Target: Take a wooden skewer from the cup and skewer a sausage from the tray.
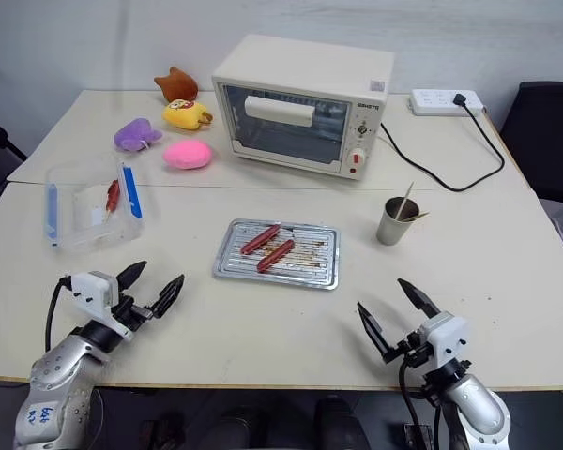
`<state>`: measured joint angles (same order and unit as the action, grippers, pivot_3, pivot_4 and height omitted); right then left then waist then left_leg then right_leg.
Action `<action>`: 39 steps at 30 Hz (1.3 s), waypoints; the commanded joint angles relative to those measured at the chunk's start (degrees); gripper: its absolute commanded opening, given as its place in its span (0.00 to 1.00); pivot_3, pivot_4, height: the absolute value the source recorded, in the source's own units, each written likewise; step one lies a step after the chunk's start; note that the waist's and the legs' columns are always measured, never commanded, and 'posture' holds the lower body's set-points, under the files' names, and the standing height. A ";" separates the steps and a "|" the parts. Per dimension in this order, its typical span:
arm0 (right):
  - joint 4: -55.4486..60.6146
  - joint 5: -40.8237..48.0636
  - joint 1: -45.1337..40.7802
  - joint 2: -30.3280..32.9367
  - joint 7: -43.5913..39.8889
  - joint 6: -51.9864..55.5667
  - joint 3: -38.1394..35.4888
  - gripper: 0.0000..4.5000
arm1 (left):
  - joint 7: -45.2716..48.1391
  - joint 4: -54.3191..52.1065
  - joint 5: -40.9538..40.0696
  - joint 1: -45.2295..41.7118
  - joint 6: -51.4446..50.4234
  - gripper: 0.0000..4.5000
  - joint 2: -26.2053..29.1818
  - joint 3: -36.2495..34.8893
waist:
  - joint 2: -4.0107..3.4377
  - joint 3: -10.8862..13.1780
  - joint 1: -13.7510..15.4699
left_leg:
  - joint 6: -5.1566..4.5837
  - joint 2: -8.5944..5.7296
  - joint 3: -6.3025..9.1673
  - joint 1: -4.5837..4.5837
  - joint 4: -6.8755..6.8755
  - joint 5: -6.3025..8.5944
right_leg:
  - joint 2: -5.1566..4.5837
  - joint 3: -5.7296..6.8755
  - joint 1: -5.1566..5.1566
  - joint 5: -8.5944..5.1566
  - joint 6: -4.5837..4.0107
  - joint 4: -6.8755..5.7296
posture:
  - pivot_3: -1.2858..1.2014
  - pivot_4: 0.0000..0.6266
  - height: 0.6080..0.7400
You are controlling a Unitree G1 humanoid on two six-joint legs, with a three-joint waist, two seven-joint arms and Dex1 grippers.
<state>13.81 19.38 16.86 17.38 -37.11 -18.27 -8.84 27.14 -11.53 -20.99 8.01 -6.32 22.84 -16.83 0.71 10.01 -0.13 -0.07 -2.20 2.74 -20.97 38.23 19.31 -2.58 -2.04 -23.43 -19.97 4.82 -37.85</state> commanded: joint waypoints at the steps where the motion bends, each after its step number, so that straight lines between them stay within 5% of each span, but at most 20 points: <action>1: -0.24 0.49 -0.24 0.08 -0.38 -1.98 -0.15 1.00 | 1.52 -0.66 -0.28 -0.33 -0.53 1.00 1.39 0.09 | 0.01 0.00 0.05 | 0.00 0.00 0.00 0.00 0.00 0.00 | 0.00 0.00 0.00 0.00 0.00 0.00 | 0.52 0.24 1.00; 10: 0.92 5.52 1.27 4.72 -3.00 -1.55 -6.57 1.00 | 17.68 -5.94 -18.08 0.19 -8.49 1.00 6.17 -2.53 | 0.00 -0.02 0.01 | -0.01 0.01 0.01 -0.02 0.00 0.00 | -0.01 0.01 -0.01 0.00 0.00 0.00 | 0.52 0.24 1.00; 15: -1.75 8.56 4.93 9.47 -5.56 -2.52 -14.83 1.00 | 30.24 -9.85 -18.58 1.28 -11.64 1.00 18.07 0.39 | -0.13 -0.06 0.03 | -0.01 0.01 0.01 0.03 -0.05 0.01 | -0.01 0.01 0.07 -0.01 -0.02 0.08 | 0.52 0.24 1.00; 21: -6.55 11.15 5.17 12.66 -8.37 -1.34 -20.40 1.00 | 34.83 -2.40 -16.96 -7.47 -9.80 1.00 18.80 2.15 | -0.26 -0.04 0.01 | -0.43 0.02 0.02 0.84 -0.28 0.25 | -0.01 0.04 0.96 -0.04 -0.08 0.32 | 0.52 0.24 1.00; 25: -2.41 15.08 1.13 22.70 -12.17 9.37 -20.36 1.00 | 34.78 -1.41 -16.91 -11.02 -10.38 1.00 17.35 3.80 | -0.35 -0.03 -0.70 | -0.42 0.03 -0.04 0.82 -0.26 0.25 | -0.01 -0.02 0.91 -0.04 -0.07 0.30 | 0.52 0.24 1.00; 33: -10.02 15.06 -25.86 46.47 -18.11 35.43 -10.89 1.00 | 32.25 -4.50 -19.81 -12.84 -14.79 1.00 14.73 4.78 | -0.32 0.00 -1.32 | -0.40 0.11 0.04 0.73 -0.22 0.24 | 0.06 0.07 0.84 -0.04 -0.07 0.29 | 0.52 0.24 1.00; 39: -23.87 5.57 -47.81 47.55 -26.63 39.01 4.24 1.00 | 31.01 -5.96 -20.28 -14.10 -16.24 1.00 12.96 5.72 | -0.35 0.05 -0.63 | -0.27 0.09 0.01 0.58 -0.10 0.19 | 0.00 0.08 0.79 -0.04 -0.07 0.44 | 0.52 0.24 1.00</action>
<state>-6.00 28.69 -26.43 64.79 -60.65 20.77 -7.85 58.49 -15.32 -40.32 -6.10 -22.64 36.05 -10.77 0.36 10.06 -0.76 -0.34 -2.11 2.73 -20.42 38.15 19.50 -2.58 -1.99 -22.68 -20.01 4.75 -37.41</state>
